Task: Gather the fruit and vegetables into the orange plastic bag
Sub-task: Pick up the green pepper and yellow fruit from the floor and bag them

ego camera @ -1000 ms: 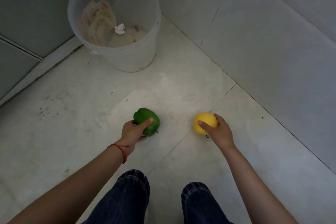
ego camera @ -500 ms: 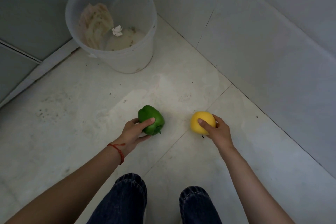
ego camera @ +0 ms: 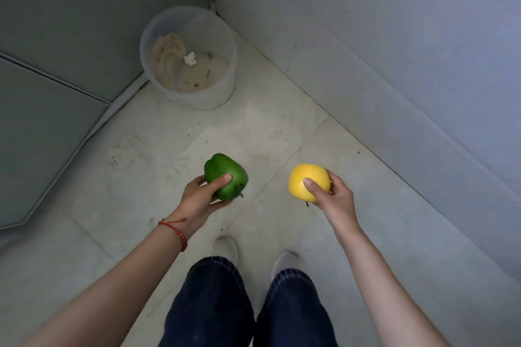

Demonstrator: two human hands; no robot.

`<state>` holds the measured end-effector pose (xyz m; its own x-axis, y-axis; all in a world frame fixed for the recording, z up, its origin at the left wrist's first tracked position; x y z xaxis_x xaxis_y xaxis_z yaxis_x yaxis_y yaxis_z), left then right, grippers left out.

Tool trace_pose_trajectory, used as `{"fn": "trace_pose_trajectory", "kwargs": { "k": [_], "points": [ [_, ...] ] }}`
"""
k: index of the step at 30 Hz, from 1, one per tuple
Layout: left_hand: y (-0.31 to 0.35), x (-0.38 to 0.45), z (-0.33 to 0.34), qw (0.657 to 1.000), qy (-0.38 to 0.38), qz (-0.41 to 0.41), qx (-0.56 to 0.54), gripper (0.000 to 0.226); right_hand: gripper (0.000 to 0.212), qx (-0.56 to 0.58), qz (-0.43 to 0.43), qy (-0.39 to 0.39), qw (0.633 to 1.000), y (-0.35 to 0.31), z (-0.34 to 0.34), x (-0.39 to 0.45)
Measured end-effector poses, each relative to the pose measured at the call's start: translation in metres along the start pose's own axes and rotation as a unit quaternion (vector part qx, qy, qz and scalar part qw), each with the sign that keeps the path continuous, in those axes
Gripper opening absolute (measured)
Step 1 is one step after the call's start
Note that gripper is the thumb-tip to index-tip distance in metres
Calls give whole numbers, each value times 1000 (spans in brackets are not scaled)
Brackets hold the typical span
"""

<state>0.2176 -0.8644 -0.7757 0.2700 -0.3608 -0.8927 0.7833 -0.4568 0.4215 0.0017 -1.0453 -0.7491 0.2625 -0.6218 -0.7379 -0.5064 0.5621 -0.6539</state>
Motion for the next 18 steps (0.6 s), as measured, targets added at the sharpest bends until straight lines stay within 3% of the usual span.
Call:
{"fn": "trace_pose_trajectory", "kwargs": {
  "k": [15,18],
  "points": [
    [101,-275,103,995,-42,27,91,69,52,80,6,54,995,-150,-102,-243],
    [122,-317,128,988,-67,50,132,72,65,99,-1,81,992,-171,-129,-290]
  ]
}}
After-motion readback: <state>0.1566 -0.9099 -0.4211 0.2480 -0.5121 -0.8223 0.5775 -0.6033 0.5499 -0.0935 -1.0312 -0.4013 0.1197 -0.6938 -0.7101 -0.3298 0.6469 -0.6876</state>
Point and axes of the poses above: each hand's wrist, its own x-axis towards the middle knuckle, its own z-axis out of the palm, y = z × x, the point moved 9 cm from there along x, towards the middle knuckle, and after that the axes turned 7 degrees about -y, right-handed, at the moved point
